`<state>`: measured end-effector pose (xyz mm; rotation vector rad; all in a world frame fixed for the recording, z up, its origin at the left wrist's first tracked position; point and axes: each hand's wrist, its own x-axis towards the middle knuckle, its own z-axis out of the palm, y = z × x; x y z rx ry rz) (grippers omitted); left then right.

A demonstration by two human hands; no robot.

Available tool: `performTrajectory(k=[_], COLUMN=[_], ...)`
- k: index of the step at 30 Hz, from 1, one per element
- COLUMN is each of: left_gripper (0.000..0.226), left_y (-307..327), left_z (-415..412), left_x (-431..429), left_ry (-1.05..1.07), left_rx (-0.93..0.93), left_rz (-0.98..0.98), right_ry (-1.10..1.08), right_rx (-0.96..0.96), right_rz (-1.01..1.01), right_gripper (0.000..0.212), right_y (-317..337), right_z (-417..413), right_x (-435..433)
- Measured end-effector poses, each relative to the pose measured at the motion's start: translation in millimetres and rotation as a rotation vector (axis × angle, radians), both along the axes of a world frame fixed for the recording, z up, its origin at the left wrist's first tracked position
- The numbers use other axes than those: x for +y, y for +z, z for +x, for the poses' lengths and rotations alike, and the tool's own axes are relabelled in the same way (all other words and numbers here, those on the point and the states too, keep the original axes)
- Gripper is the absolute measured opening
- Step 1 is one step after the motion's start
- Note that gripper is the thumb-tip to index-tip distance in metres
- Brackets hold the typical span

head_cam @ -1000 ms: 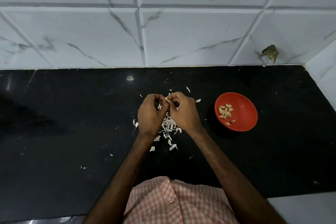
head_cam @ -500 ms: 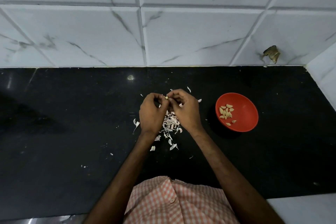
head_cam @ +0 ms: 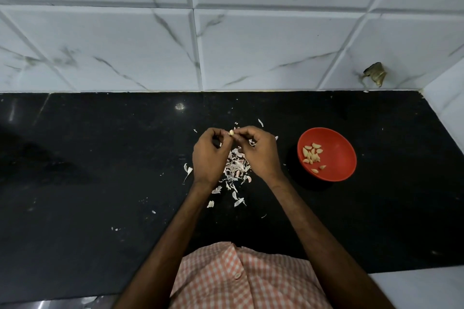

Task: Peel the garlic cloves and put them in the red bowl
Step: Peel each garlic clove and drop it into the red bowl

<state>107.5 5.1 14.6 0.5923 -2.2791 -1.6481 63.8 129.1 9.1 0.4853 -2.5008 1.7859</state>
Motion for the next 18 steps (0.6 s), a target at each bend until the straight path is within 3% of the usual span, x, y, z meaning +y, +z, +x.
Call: performTrajectory(k=[9, 11, 15, 18], left_gripper=[0.005, 0.004, 0.028, 0.017], left_y=[-1.2, -2.8, -14.6, -24.5], left_z=[-1.1, -1.5, -4.0, -6.0], left_x=[-3.8, -7.3, -16.9, -25.9], left_ry=[0.001, -0.002, -0.093, -0.154], left_rx=[0.02, 0.023, -0.103, -0.176], left_rz=[-0.103, -0.181, -0.484, -0.507], right_ry=[-0.036, -0.022, -0.001, -0.006], right_rx=[-0.212, -0.276, -0.357, -0.359], right_rz=[-0.113, -0.168, -0.245, -0.227], right_gripper=[0.014, 0.017, 0.019, 0.019], right_y=[-5.4, -3.3, 4.7, 3.8], right_z=[-0.7, 0.2, 2.9, 3.2], right_x=[-4.1, -3.8, -3.2, -2.4])
